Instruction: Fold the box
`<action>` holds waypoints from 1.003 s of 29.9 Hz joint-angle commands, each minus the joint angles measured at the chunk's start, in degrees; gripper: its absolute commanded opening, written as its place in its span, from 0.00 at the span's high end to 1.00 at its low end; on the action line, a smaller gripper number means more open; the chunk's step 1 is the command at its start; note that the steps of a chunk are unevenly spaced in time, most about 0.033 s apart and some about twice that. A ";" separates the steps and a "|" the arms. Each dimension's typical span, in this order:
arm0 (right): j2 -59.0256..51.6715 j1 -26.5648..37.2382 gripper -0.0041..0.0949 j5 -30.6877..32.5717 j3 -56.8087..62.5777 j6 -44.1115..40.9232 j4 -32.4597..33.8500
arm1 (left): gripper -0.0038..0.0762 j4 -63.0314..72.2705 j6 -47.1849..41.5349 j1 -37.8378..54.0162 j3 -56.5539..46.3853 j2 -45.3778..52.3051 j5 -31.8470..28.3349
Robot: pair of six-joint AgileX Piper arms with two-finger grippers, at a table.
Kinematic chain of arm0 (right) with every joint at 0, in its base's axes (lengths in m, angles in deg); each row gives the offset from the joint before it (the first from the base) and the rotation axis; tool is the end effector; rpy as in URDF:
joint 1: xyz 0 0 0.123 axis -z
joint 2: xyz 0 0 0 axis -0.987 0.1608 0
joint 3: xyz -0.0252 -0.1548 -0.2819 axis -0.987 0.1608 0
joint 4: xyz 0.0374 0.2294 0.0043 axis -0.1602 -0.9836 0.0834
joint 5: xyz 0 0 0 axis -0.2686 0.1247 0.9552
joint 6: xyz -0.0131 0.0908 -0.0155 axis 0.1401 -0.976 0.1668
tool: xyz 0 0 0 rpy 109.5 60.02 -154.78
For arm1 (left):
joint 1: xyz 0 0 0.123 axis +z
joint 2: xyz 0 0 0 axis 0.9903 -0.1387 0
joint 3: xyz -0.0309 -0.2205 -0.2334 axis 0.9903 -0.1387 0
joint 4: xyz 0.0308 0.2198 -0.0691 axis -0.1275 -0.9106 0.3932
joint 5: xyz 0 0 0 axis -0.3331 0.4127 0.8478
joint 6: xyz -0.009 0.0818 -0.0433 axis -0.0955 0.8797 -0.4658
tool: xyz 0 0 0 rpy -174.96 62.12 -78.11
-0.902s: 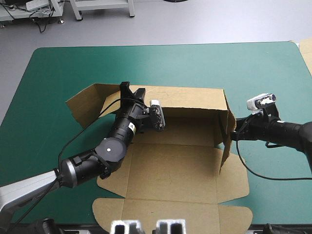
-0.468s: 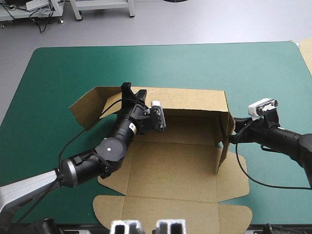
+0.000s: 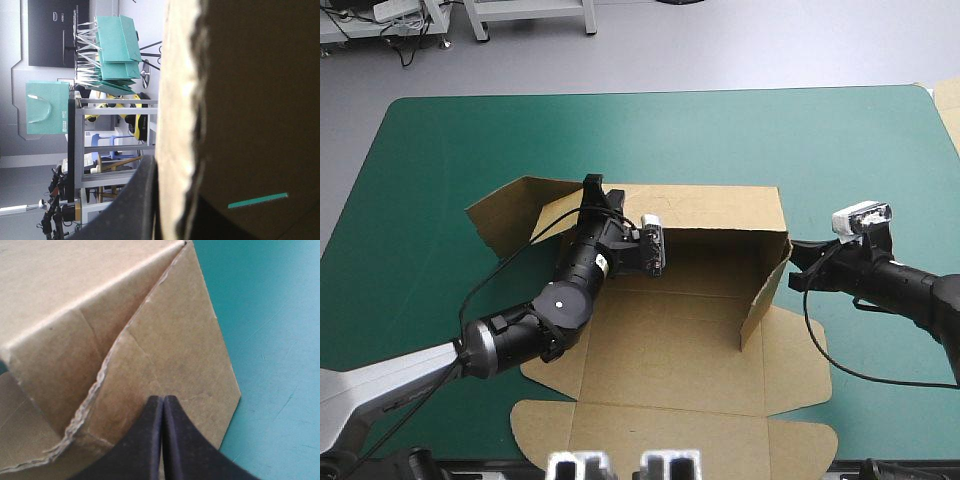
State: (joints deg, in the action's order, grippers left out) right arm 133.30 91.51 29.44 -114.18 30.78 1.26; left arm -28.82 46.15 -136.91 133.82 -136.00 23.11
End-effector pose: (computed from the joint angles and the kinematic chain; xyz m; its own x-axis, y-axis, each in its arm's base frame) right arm 0.1816 0.0318 0.3138 -0.5572 -0.0609 -0.8281 -0.5175 0.8054 0.2890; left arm 0.2104 -0.2030 0.3415 0.2352 0.9588 -0.1595 0.3180 0.0791 0.9448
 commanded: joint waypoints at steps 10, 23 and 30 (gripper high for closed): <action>-1.26 0.08 0.97 1.67 -1.13 9.55 3.18 | 0.96 -1.87 -0.90 -0.13 1.47 0.30 2.14; -1.26 0.08 0.69 -1.06 -1.13 11.37 7.17 | 0.96 -1.87 -0.90 -0.13 1.47 -1.26 3.77; -1.26 0.08 0.55 -0.62 -1.13 11.87 7.64 | 0.96 -1.87 -1.23 -0.13 1.47 -1.26 3.63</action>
State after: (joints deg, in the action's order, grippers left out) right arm 133.30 91.51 27.80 -114.16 41.88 11.18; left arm -31.00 45.97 -136.91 134.03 -138.67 25.48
